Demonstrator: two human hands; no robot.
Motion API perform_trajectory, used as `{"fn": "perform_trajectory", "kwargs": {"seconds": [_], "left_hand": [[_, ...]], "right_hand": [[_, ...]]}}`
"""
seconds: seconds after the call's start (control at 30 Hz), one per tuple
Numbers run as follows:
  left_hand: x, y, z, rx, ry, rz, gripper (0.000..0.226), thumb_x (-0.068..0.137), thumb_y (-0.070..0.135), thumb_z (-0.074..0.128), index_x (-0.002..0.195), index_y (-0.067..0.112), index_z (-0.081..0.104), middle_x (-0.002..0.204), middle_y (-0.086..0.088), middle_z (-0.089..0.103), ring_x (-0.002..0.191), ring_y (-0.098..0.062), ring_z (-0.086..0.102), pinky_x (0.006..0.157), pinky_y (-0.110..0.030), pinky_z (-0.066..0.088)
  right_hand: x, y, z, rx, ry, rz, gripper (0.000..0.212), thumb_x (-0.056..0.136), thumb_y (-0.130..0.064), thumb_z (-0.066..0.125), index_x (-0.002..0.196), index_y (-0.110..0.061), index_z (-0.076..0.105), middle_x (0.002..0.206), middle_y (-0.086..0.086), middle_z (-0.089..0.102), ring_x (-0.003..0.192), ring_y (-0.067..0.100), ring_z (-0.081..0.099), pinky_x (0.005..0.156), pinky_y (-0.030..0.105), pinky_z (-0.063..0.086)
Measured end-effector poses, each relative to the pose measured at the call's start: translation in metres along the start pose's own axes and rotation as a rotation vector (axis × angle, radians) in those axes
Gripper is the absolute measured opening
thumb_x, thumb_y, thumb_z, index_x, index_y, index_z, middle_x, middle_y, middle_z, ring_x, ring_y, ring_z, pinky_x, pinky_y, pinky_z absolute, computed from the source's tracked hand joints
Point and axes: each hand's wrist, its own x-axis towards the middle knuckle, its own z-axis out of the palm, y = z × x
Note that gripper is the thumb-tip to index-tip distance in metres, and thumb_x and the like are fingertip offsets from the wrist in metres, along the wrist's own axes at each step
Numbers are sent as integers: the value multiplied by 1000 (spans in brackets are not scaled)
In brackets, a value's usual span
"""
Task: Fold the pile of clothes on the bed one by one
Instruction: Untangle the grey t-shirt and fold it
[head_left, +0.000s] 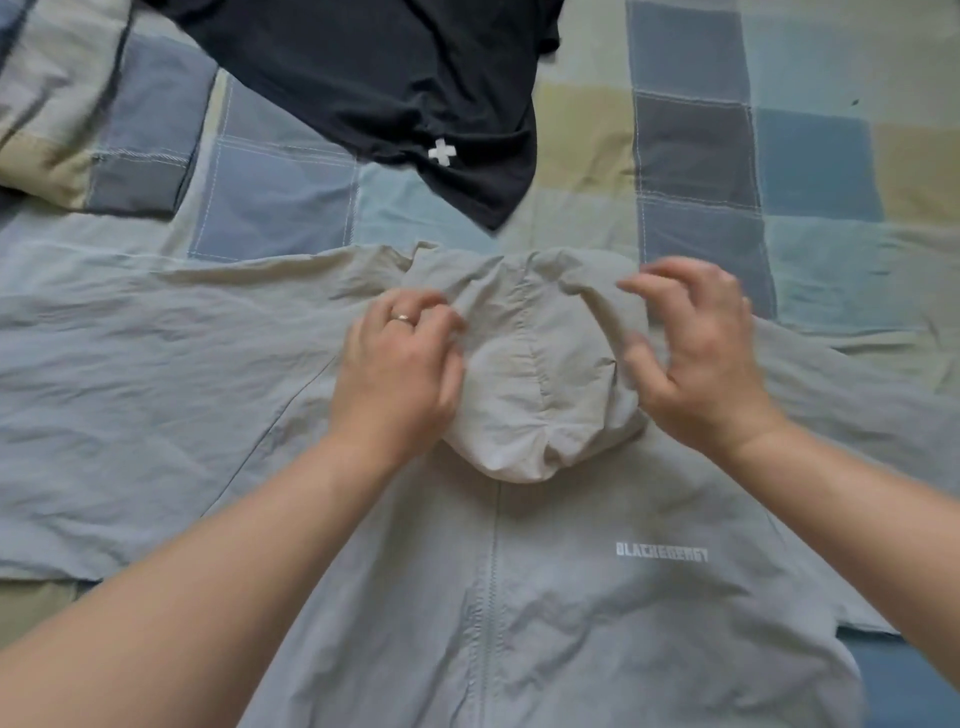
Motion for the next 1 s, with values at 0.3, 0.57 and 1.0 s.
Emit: {"fn": "perform_trajectory", "kwargs": {"seconds": [0.3,0.57,1.0], "left_hand": [[-3,-27,63,191,-442,110,101,76,93,13,160,37,13,170,-4,0,154,-34,-7,123,-55,-3],[1,-23,60,248,-458,142,118,63,99,28,161,35,9,169,-7,-6,154,-37,-10,122,-59,-6],[-41,-11,62,273,-582,215,108,68,98,30,155,49,-9,167,0,-19,151,-34,-24,119,-60,-15]], "right_hand": [[-45,21,84,-290,-648,-88,118,75,-92,20,161,-12,7,168,16,3,155,35,0,123,59,5],[-38,22,81,-269,-671,-91,117,76,-92,19,162,-14,4,169,13,-4,155,31,-8,123,53,-7],[-91,12,68,-229,-824,-32,110,79,-90,5,159,-16,-6,168,8,-10,155,26,-11,123,51,-6]]}}
